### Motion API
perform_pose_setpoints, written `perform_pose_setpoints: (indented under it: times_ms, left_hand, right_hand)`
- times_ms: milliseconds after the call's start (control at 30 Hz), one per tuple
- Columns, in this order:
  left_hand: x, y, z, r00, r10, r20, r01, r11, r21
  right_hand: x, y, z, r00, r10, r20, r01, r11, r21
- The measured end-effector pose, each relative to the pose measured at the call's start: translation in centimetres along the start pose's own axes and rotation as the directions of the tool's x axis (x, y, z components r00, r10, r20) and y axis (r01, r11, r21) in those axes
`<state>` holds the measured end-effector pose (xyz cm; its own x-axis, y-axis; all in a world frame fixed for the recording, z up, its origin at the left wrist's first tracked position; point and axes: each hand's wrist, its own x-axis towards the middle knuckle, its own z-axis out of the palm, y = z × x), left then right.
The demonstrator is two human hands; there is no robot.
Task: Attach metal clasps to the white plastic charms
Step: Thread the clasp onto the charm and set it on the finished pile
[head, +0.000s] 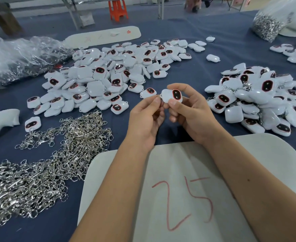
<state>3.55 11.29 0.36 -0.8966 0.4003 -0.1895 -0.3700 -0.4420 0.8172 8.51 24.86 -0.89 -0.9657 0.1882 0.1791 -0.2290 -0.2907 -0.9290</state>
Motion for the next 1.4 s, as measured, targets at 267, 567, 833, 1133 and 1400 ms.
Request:
perform_pose_setpoints:
  times_ms: [267, 567, 833, 1133, 1400]
  left_hand:
    - [0.0, 0.2, -1.0, 0.77, 0.59, 0.244, -0.376, 0.11, 0.92]
    - [-0.1, -0.2, -0.4, 0.882, 0.47, -0.032, -0.301, 0.615, 0.729]
    - [0.2, 0.1, -0.6, 0.997, 0.056, -0.053, -0.043, 0.976, 0.216]
    - [0.2, 2.0, -1.7, 1.0, -0.021, -0.008, 0.022, 0.92, 0.39]
    - [-0.2, 2.3, -1.7, 0.998, -0.033, 0.055, 0.008, 0.913, 0.407]
  right_hand:
    - [-0.1, 0.3, 0.3, 0.997, -0.007, -0.071, -0.003, 0.991, -0.134]
    - [0.0, 0.3, 0.1, 0.998, -0.008, -0.062, 0.002, 0.995, -0.104]
    - [-0.1, 0.0, 0.2, 0.999, 0.009, -0.039, -0.009, 1.0, -0.016]
    - [-0.1, 0.3, 0.9, 0.986, -0.078, -0.146, 0.034, 0.959, -0.281]
    - [0.0, 0.2, 0.3, 0.998, 0.017, -0.064, -0.025, 0.992, -0.12]
